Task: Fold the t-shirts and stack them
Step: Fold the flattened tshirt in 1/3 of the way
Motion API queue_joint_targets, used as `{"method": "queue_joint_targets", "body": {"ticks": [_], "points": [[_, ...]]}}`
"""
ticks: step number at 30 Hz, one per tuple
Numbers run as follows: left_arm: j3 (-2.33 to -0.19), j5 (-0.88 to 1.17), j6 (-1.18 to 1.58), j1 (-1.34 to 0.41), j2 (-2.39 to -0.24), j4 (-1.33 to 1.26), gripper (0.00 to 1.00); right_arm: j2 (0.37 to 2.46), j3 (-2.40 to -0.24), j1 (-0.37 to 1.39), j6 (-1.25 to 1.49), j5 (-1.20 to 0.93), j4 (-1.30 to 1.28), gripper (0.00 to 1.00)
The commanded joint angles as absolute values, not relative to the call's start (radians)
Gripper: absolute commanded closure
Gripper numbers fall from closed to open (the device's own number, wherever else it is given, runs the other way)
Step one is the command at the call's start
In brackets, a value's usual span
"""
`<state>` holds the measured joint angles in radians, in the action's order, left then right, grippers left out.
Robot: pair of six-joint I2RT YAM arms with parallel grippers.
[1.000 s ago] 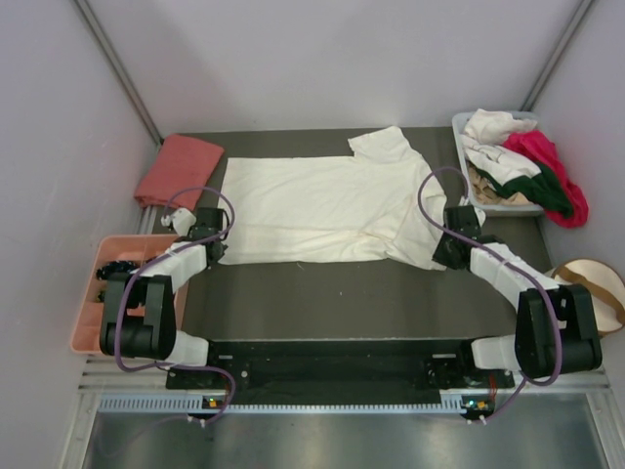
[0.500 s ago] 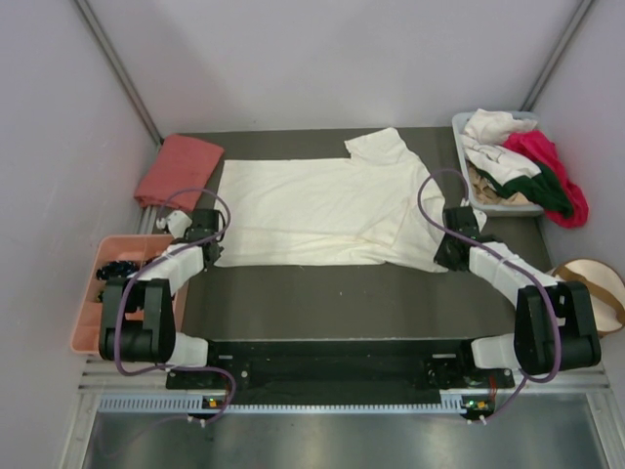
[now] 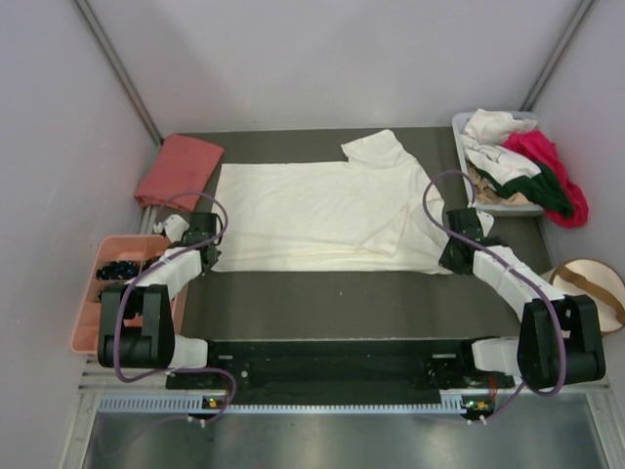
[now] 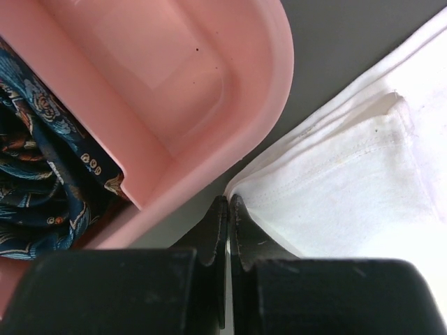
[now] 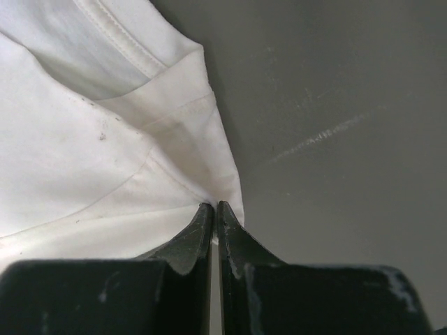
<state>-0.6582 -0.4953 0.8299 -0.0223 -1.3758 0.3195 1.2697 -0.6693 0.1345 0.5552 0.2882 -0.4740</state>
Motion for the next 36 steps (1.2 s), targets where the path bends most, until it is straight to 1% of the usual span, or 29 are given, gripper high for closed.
{"method": "queue_joint_targets", "body": {"ticks": [1,9,11,12,15,18,20,21,22,23,24,25,27,29,31,32,36], "points": [[-0.646,-0.561,0.816,-0.008,-1.339,0.342,1.0,1.235,-0.704,0.115,0.557,0.376,-0.522,1.0],[-0.646,-0.557,0.818,-0.008,-1.344,0.344,1.0,1.259,-0.71,0.115,0.554,0.342,-0.514,0.99],[-0.653,-0.552,0.818,-0.008,-1.357,0.344,1.0,1.261,-0.715,0.114,0.554,0.338,-0.514,0.89],[-0.658,-0.549,0.821,-0.008,-1.361,0.344,0.99,1.259,-0.716,0.115,0.554,0.333,-0.514,0.77],[-0.673,-0.542,0.834,-0.008,-1.371,0.359,0.94,1.246,-0.73,0.114,0.554,0.34,-0.523,0.59],[-0.681,-0.52,0.854,-0.008,-1.367,0.364,0.9,1.23,-0.756,0.115,0.551,0.362,-0.532,0.51],[-0.681,-0.506,0.862,-0.008,-1.358,0.361,0.81,1.227,-0.779,0.115,0.546,0.365,-0.535,0.5],[-0.681,-0.505,0.87,-0.008,-1.353,0.365,0.72,1.227,-0.787,0.115,0.543,0.362,-0.534,0.5],[-0.681,-0.505,0.871,-0.008,-1.344,0.368,0.61,1.227,-0.801,0.115,0.542,0.356,-0.531,0.49],[-0.681,-0.508,0.873,-0.008,-1.338,0.37,0.52,1.223,-0.804,0.115,0.531,0.327,-0.525,0.48],[-0.683,-0.512,0.873,-0.008,-1.332,0.373,0.33,1.22,-0.804,0.115,0.525,0.31,-0.502,0.47],[-0.684,-0.512,0.871,-0.008,-1.319,0.377,0.22,1.218,-0.807,0.115,0.519,0.289,-0.489,0.47],[-0.693,-0.508,0.87,-0.008,-1.307,0.382,0.06,1.209,-0.807,0.115,0.489,0.194,-0.439,0.45],[-0.693,-0.491,0.87,-0.008,-1.286,0.371,0.01,1.206,-0.802,0.118,0.473,0.1,-0.404,0.43],[-0.693,-0.45,0.865,-0.008,-1.272,0.351,0.01,1.204,-0.793,0.127,0.46,0.042,-0.35,0.42],[-0.69,-0.437,0.864,-0.008,-1.27,0.33,0.01,1.207,-0.79,0.144,0.443,-0.024,-0.335,0.41],[-0.69,-0.402,0.85,-0.009,-1.275,0.298,0.01,1.242,-0.799,0.219,0.426,-0.086,-0.292,0.4]]}}
